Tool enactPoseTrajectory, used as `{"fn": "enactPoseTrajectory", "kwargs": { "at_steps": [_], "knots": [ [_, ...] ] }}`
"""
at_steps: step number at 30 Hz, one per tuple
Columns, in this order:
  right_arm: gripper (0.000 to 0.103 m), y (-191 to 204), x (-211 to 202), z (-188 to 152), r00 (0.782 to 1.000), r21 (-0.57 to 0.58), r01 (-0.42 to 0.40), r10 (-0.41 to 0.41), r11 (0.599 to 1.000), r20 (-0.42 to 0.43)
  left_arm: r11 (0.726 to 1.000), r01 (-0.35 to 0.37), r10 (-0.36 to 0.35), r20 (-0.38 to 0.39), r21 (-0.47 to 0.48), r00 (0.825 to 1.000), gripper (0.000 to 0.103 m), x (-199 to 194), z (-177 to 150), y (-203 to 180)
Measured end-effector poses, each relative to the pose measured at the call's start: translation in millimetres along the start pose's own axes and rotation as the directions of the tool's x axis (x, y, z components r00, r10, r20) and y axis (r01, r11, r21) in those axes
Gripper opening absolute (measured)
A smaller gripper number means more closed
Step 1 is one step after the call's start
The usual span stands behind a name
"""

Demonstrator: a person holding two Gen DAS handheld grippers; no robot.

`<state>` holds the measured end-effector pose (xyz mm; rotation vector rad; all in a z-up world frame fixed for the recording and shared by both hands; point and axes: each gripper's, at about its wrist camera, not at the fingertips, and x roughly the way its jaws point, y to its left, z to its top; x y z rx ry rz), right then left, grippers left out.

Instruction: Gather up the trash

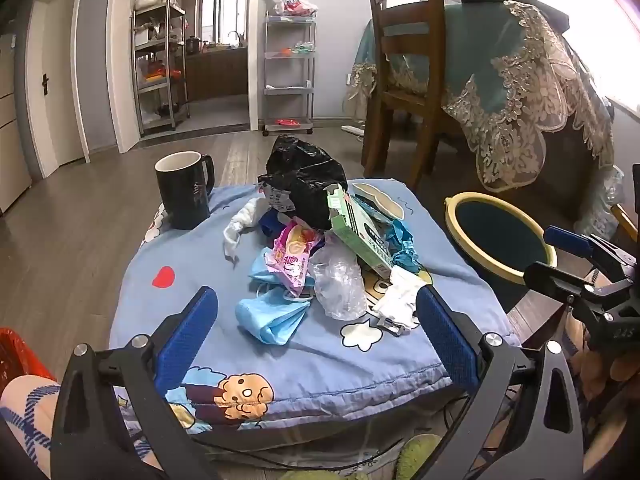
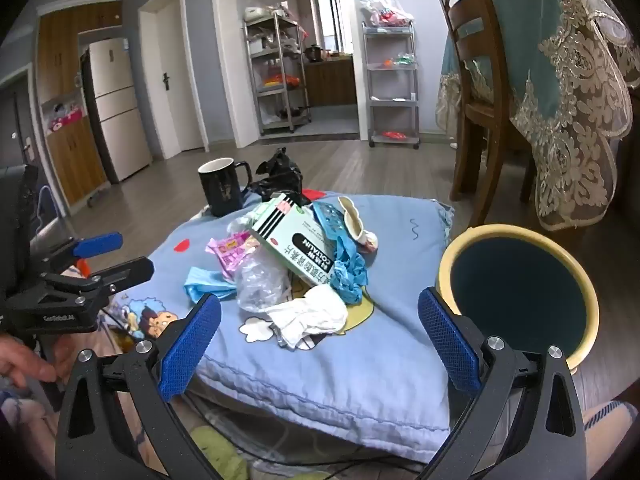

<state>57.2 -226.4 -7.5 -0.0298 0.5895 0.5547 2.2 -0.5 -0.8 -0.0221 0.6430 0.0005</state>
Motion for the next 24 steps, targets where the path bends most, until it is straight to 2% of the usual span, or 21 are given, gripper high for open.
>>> {"fn": "enactPoseTrajectory", "kwargs": {
  "at_steps": [24],
  "knots": [
    [0.098, -3.7, 0.3, -0.1, 1.0, 0.004, 0.007, -0.007, 1.0, -0.005, 1.0, 0.001, 0.0, 0.001, -0.021, 1.0, 0.097, 1.6, -1.5, 5.8]
  ]
}}
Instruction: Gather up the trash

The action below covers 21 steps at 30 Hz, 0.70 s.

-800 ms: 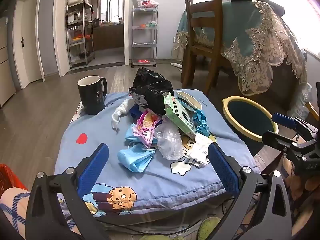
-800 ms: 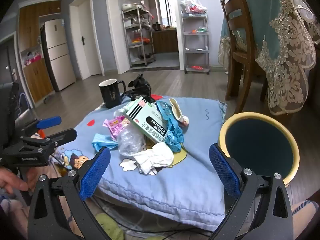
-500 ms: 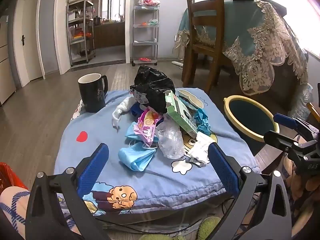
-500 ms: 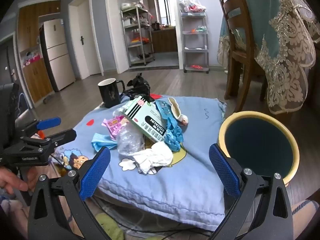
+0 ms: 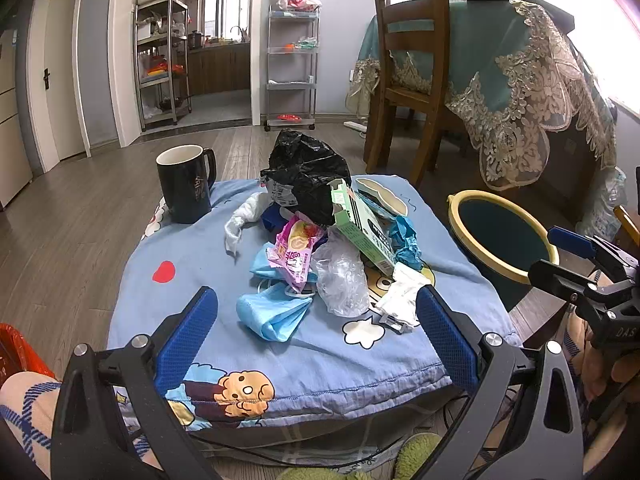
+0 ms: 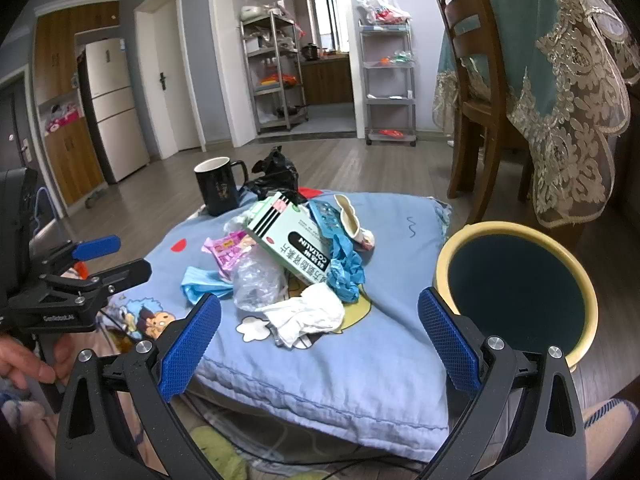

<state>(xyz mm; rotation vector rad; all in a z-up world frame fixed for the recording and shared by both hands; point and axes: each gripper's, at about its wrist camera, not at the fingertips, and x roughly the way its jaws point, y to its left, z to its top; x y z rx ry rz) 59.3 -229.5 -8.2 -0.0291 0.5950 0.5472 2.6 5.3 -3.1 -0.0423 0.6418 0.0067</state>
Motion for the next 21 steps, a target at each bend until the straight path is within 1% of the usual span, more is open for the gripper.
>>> {"fn": "enactPoseTrajectory", "kwargs": {
  "at_steps": [21],
  "knots": [
    [0.098, -0.1, -0.1, 0.4, 1.0, 0.002, 0.001, -0.001, 1.0, -0.001, 1.0, -0.001, 0.001, -0.007, -0.003, 1.0, 0.097, 3.6, -4.5, 1.7]
  ]
}}
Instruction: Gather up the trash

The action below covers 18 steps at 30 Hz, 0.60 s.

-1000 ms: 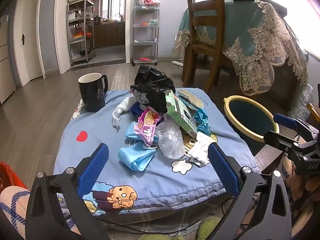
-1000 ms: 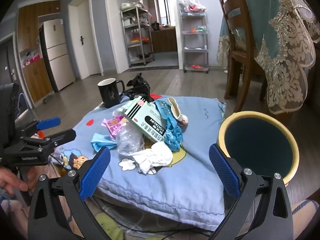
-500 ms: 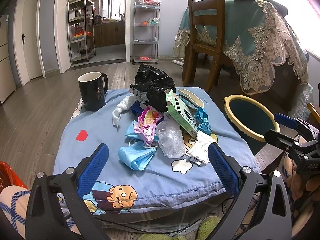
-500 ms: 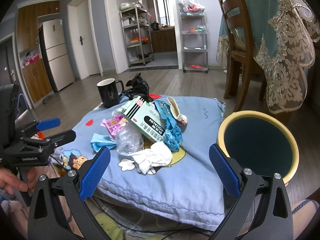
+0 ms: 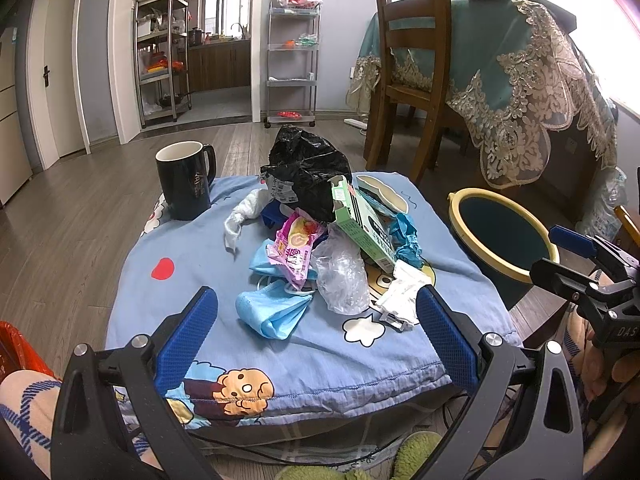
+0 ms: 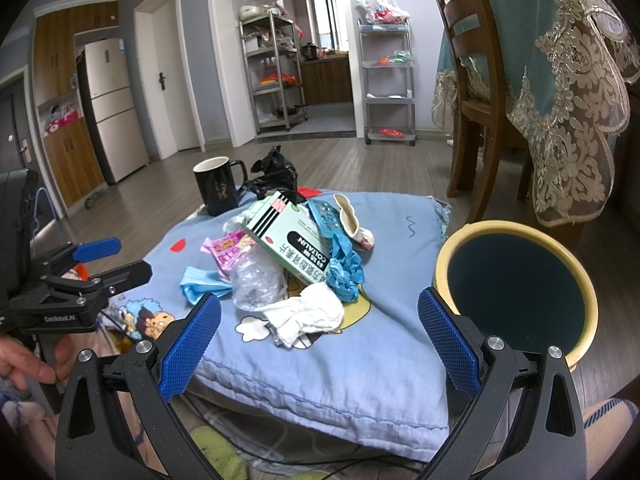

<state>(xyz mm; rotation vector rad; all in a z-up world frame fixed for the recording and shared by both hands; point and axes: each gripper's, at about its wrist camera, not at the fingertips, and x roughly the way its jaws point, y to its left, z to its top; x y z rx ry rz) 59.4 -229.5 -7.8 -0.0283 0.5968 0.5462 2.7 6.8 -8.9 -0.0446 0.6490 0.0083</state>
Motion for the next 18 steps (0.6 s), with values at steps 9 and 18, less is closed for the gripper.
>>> {"fn": "enactPoseTrajectory", "kwargs": {
  "at_steps": [9, 18],
  "knots": [
    [0.098, 0.1, 0.7, 0.0, 1.0, 0.0, 0.001, -0.001, 1.0, -0.002, 1.0, -0.001, 0.001, -0.004, 0.0, 1.0, 0.097, 1.3, -1.6, -0.1],
    [0.098, 0.1, 1.8, -0.1, 1.0, 0.001, 0.001, -0.001, 1.0, -0.004, 1.0, -0.001, 0.001, -0.009, 0.0, 1.0, 0.097, 2.4, -3.0, -0.6]
  ]
}}
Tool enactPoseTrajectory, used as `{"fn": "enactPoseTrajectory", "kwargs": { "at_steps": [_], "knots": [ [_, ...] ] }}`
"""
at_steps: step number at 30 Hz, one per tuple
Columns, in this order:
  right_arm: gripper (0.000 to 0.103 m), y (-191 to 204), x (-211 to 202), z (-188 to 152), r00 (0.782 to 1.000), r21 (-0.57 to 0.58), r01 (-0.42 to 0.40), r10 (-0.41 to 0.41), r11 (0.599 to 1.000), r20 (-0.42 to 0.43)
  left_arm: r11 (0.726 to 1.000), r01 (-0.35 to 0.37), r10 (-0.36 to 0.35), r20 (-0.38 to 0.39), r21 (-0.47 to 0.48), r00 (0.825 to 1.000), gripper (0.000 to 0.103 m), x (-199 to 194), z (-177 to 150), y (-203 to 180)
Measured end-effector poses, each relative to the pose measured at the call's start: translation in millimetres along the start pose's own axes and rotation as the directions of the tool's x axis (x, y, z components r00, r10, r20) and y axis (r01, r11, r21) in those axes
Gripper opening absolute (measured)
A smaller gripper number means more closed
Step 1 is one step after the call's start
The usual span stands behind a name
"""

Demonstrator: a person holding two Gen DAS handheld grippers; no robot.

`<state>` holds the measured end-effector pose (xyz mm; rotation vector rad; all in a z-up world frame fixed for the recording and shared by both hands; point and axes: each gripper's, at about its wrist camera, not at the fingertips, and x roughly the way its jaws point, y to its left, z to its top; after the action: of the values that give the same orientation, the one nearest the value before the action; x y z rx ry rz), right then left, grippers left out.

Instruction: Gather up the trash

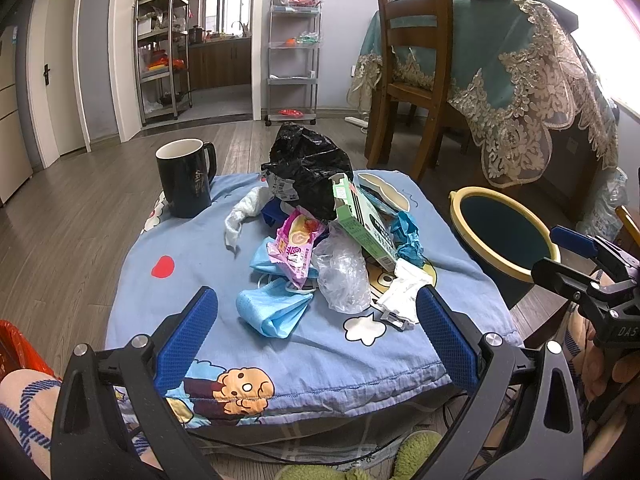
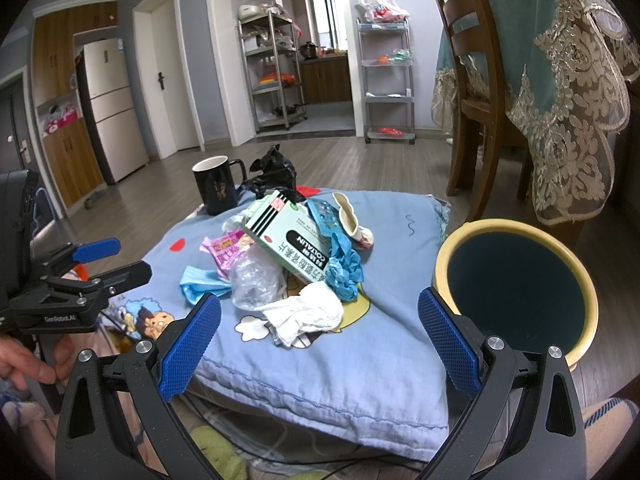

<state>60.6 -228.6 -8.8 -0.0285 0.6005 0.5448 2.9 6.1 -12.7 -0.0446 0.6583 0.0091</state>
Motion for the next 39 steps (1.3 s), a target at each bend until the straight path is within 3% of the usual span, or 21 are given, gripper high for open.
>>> {"fn": "enactPoseTrajectory", "kwargs": {
  "at_steps": [17, 26, 29, 39],
  "knots": [
    [0.098, -5.0, 1.9, -3.1, 1.0, 0.002, 0.0, 0.0, 1.0, -0.013, 1.0, 0.009, -0.009, -0.054, -0.018, 0.998, 0.097, 9.7, 2.4, -0.2],
    [0.098, 1.6, 11.7, -4.3, 0.998, -0.022, -0.02, 0.018, 1.0, -0.068, 0.993, 0.114, -0.118, -0.107, -0.038, 0.987, 0.097, 28.3, 13.2, -2.5],
    [0.098, 3.8, 14.6, -3.1, 0.996, -0.019, -0.025, 0.023, 1.0, -0.082, 0.992, 0.119, -0.123, -0.109, -0.04, 0.986, 0.097, 40.6, 29.3, 0.2],
    [0.098, -2.2, 21.9, -1.2, 0.995, 0.015, -0.016, 0.018, 1.0, -0.1, 0.982, 0.075, -0.091, -0.085, -0.171, 0.992, 0.097, 107.0, 120.0, 26.1]
  ]
}}
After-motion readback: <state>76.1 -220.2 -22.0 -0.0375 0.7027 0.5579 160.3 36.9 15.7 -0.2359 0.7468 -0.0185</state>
